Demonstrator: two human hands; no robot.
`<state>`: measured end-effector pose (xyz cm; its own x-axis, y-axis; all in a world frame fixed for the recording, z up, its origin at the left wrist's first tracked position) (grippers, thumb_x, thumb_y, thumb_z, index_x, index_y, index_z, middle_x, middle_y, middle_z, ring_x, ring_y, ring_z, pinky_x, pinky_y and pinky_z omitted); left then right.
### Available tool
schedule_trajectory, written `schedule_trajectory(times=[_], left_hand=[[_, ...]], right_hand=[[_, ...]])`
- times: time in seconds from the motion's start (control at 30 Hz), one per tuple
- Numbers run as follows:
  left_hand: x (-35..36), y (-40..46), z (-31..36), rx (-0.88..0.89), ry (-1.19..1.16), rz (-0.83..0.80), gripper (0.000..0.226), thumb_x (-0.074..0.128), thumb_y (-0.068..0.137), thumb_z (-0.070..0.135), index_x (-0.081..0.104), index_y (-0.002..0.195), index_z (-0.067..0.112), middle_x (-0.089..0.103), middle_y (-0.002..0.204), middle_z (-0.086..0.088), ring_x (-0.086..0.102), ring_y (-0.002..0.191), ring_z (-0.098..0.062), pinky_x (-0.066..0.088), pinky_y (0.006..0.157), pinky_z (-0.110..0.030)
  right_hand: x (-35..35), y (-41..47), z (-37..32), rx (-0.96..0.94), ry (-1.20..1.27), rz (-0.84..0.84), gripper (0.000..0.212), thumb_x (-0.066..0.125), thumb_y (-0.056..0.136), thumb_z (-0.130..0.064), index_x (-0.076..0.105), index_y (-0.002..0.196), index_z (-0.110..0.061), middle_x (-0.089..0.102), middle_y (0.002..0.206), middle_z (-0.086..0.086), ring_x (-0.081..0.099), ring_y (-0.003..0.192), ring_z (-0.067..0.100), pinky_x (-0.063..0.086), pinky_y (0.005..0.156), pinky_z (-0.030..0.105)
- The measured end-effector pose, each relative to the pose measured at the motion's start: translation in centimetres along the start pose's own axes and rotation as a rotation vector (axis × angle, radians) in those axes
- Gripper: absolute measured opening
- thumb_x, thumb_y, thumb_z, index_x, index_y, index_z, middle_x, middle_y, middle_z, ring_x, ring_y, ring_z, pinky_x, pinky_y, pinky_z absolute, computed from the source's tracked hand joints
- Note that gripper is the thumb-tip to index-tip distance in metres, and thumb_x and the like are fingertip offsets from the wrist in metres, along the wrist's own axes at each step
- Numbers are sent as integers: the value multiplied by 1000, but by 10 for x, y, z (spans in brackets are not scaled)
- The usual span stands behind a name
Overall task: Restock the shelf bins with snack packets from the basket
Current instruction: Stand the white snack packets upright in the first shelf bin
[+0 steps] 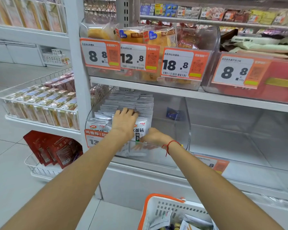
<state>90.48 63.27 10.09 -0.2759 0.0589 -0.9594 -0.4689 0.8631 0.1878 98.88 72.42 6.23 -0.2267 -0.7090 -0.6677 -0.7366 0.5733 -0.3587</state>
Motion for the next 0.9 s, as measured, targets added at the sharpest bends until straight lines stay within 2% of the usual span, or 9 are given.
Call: schedule_trajectory(times=[0.13,0.23,0.3,0.43,0.53,0.6,0.73,0.83,0.9], left_hand=[[-10,-17,1,-17,-28,37,79,70,82,27,24,146,19,36,146,0,30,135,-22,26,110,-36],[-24,-36,7,-23,-74,85,71,67,84,21,30,145,19,37,146,0,30,135,-21,24,111,-35],[-35,-51,13,-29,-117,127,64,64,85,19,36,142,20,41,143,1,31,134,-21,26,109,-34],[-52,-85,38,-58,-278,147,47,60,88,23,49,133,23,51,134,2,38,127,-21,32,100,-34],[-54,-113,68,-104,-466,102,36,57,88,24,57,124,25,60,124,4,49,120,-22,42,93,-34],[-47,-131,90,-129,-578,30,31,56,88,24,61,119,27,64,118,7,54,116,-19,45,91,-33],[-15,-159,136,-151,-678,-152,26,55,86,24,63,110,29,67,113,8,58,112,-20,47,89,-31],[14,-175,169,-132,-714,-308,26,55,88,25,64,112,29,65,117,7,59,111,-19,47,92,-30],[36,-183,190,-129,-764,-395,24,56,88,25,65,111,27,65,117,4,60,109,-20,48,92,-30]], right_hand=[[-8,-29,1,-58,-50,31,30,54,91,-18,59,119,-7,61,105,8,57,93,24,48,74,29],[-18,-59,7,-138,-91,220,38,57,91,-20,50,127,-9,59,116,9,55,107,25,44,85,29],[-23,-79,16,-247,-92,389,36,59,90,-20,55,124,-10,60,118,7,56,110,24,44,90,30],[-29,-120,43,-401,-31,604,20,64,87,-24,67,106,-20,61,97,-2,53,91,15,42,86,27],[-25,-150,72,-393,18,574,10,63,88,-19,70,96,-19,58,84,-5,49,73,11,43,73,26],[-17,-163,98,-355,61,520,10,62,87,-14,71,89,-20,63,82,-1,52,69,13,44,68,27],[5,-184,157,-223,74,398,19,57,88,-8,69,84,-23,68,88,-1,62,82,17,53,78,35],[26,-198,204,-124,71,318,28,54,87,-6,65,76,-30,66,79,-6,63,78,16,54,77,38],[42,-204,236,-70,73,279,34,55,86,-5,63,71,-35,68,81,-2,64,78,17,55,77,39]])
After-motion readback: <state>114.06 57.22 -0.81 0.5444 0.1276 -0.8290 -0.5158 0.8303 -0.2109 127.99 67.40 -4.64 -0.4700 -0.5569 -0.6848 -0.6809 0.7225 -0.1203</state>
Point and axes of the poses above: each hand's wrist, its own y-axis towards the middle knuckle, its own x-axis out of the palm, z = x × y, the point moved 1 cm from there along y, towards the middle knuckle
